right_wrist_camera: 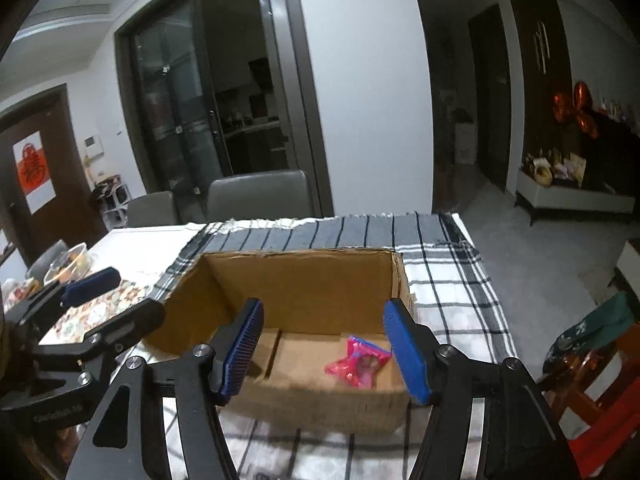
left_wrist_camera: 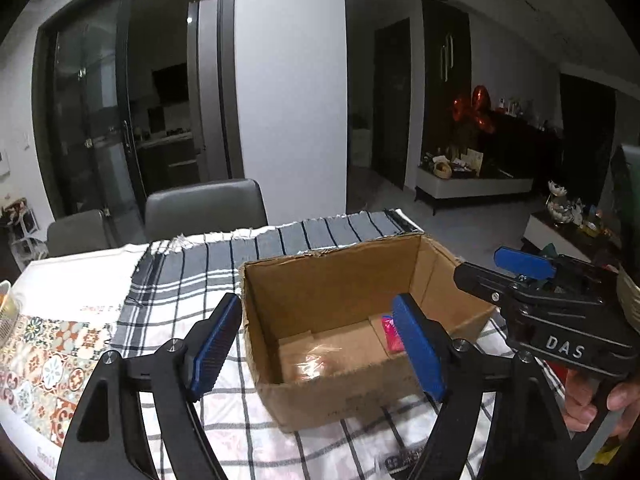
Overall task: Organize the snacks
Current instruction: 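Withdraw both open tools from the box back toward the remaining snacks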
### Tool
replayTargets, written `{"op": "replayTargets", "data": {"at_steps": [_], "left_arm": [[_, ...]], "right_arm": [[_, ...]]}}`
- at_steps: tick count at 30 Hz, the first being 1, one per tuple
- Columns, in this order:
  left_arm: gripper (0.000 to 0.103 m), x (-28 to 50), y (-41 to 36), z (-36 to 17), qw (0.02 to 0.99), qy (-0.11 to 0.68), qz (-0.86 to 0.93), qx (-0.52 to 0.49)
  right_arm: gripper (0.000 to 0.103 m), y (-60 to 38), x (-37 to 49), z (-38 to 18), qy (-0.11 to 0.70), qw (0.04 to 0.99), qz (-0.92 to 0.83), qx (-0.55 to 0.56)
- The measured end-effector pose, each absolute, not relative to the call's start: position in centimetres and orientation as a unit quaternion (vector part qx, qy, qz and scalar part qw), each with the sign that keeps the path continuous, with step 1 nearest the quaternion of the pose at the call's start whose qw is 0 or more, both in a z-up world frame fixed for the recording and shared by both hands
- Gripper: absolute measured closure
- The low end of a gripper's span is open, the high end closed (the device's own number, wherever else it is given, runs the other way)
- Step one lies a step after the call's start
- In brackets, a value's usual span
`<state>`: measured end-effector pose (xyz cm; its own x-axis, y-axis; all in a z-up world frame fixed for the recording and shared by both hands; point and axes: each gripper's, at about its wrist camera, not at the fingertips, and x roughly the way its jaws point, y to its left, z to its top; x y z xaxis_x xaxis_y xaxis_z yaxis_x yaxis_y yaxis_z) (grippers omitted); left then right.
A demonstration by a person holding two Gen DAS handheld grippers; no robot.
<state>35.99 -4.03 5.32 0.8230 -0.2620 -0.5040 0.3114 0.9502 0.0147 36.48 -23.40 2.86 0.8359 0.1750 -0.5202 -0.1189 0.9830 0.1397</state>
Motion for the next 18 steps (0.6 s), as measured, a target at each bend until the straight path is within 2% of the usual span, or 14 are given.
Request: {"op": "replayTargets", "data": {"at_steps": [9, 18], "left_arm": [[0.026, 29.4, -3.1, 7.0, 0.961, 0.222, -0.154, 0.050], [0.026, 23.3, -2.6, 6.2, 0.962, 0.214, -0.160, 0.053]], "right_arm": [[0.040, -23.3, 29.9, 3.8, 0.253, 0.962, 0.093, 0.052], [0.040, -23.2, 24.6, 3.1, 0.248, 0.962, 0.107, 0.047]]}}
